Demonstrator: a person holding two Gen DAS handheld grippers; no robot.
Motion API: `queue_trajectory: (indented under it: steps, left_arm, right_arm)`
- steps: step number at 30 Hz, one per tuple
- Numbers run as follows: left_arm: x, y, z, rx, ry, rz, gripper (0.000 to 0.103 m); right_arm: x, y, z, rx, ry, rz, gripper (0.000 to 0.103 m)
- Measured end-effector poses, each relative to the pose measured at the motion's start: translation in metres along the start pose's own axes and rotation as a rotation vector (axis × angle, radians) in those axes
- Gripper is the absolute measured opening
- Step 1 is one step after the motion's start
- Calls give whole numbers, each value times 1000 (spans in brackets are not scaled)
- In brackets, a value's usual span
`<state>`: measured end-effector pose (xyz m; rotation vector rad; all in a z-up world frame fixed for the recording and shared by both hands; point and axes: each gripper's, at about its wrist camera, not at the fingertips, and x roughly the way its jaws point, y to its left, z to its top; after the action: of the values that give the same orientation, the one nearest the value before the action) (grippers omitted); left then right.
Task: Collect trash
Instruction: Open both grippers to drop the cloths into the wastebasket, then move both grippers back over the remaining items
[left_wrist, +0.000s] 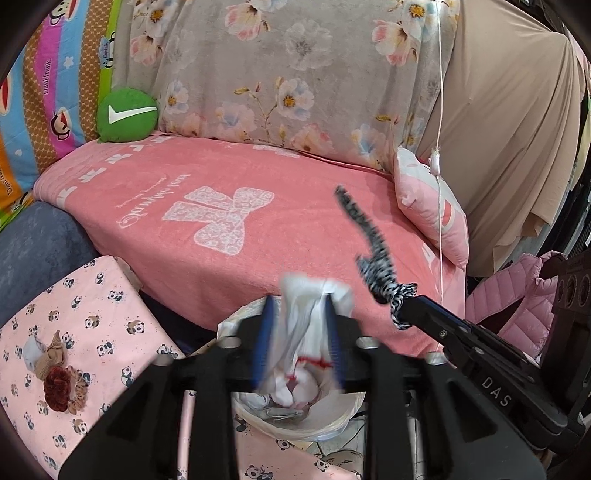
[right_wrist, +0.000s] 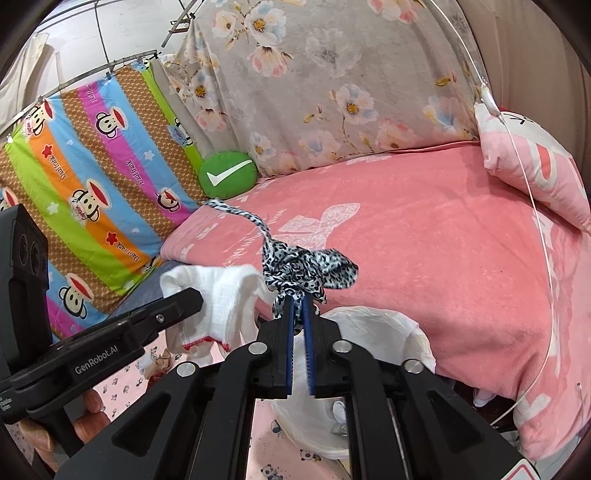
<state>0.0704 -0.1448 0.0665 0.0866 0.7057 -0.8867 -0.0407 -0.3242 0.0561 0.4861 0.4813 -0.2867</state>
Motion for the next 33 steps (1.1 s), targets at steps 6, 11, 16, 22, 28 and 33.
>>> queue_trajectory:
  steps: [6, 11, 16, 22, 28, 33]
  left_arm:
    - [-1, 5, -1, -30, -19, 32, 59]
    - [-3, 14, -2, -59, -23, 49, 59]
    - [-6, 24, -6, -76, -24, 68, 59]
    - [-13, 40, -13, -100, -30, 99, 59]
    - [-20, 67, -24, -153, -31, 144, 59]
    - [-27, 96, -35, -209, -25, 192, 59]
  right_arm:
    - [0, -4, -2, 13, 3, -3, 13]
    - [1, -5, -3, 17, 4, 1, 20]
    - [3, 0, -6, 9, 17, 6, 23]
    - [10, 12, -10, -8, 38, 20, 23]
    - [20, 31, -18, -36, 68, 41, 23]
    - [32, 55, -30, -68, 104, 68, 23]
